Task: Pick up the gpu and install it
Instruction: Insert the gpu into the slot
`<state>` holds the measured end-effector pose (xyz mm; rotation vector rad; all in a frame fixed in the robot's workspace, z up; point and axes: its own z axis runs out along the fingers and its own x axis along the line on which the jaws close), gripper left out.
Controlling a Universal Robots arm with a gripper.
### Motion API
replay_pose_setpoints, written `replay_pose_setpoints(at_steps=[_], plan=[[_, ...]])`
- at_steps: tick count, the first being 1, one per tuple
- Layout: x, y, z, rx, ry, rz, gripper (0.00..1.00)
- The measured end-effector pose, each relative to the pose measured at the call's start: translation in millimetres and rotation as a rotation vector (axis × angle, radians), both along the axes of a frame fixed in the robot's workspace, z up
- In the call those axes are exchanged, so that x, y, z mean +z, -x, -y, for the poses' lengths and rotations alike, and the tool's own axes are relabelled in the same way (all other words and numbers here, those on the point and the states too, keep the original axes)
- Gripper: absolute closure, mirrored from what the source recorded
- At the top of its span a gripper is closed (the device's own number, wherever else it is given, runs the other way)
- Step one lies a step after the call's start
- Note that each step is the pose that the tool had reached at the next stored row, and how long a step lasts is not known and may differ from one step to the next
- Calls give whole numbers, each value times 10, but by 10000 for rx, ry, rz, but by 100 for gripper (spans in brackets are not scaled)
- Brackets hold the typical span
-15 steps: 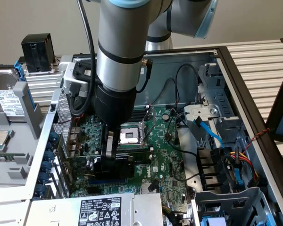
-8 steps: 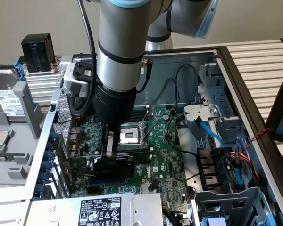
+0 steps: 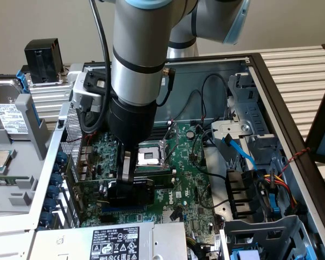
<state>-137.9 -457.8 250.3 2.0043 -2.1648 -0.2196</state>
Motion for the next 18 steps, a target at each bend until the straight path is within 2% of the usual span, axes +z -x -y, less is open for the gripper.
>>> replay_pose_setpoints(at_steps=[18], plan=[[1, 0, 0, 94, -1, 0, 74]])
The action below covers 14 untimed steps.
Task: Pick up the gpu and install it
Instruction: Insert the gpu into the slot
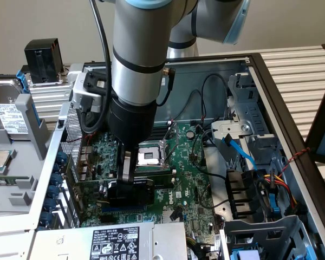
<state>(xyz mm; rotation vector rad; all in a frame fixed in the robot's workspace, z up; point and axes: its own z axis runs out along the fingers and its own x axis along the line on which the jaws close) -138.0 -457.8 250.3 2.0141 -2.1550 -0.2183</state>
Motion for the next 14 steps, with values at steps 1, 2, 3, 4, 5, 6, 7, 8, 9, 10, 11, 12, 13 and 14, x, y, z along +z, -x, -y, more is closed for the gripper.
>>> replay_pose_setpoints(at_steps=[1, 2, 3, 4, 5, 6, 7, 8, 9, 10, 11, 12, 13, 14], plan=[[0, 0, 0, 28, 0, 0, 74], [0, 0, 0, 53, 0, 0, 74], [0, 0, 0, 76, 1, -1, 74], [0, 0, 0, 85, 1, 0, 74], [0, 0, 0, 86, 1, 0, 74], [1, 0, -1, 87, 2, 0, 74], [0, 0, -1, 88, 1, 0, 74], [0, 1, -1, 87, 2, 1, 74], [0, 2, -2, 87, 2, 1, 74], [0, 2, -2, 88, 2, 1, 74], [0, 3, -2, 87, 2, 0, 74], [0, 3, -2, 87, 2, -1, 74], [0, 3, -2, 87, 2, -1, 74], [0, 3, -2, 87, 2, -1, 74]])
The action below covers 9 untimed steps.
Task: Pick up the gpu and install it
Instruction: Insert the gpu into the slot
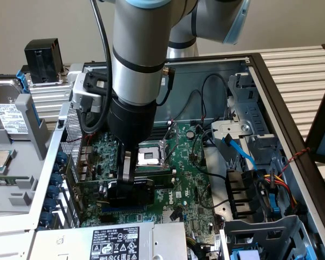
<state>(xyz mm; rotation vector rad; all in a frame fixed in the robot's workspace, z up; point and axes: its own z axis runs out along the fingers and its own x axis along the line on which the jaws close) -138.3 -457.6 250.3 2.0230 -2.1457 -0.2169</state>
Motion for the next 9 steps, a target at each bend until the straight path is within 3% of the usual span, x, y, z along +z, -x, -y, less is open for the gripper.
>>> replay_pose_setpoints(at_steps=[9], plan=[[-3, -4, -1, 0, 2, -1, 74]])
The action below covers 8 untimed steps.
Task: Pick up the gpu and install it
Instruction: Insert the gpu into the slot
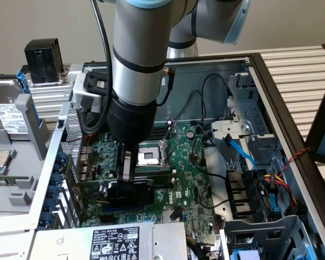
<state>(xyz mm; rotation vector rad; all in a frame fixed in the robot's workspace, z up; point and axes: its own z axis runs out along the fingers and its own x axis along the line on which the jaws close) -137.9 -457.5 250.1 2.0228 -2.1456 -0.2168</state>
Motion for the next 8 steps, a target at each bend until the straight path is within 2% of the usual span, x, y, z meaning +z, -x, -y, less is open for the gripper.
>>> replay_pose_setpoints(at_steps=[8], plan=[[-6, 2, -1, 0, -2, 1, 74]])
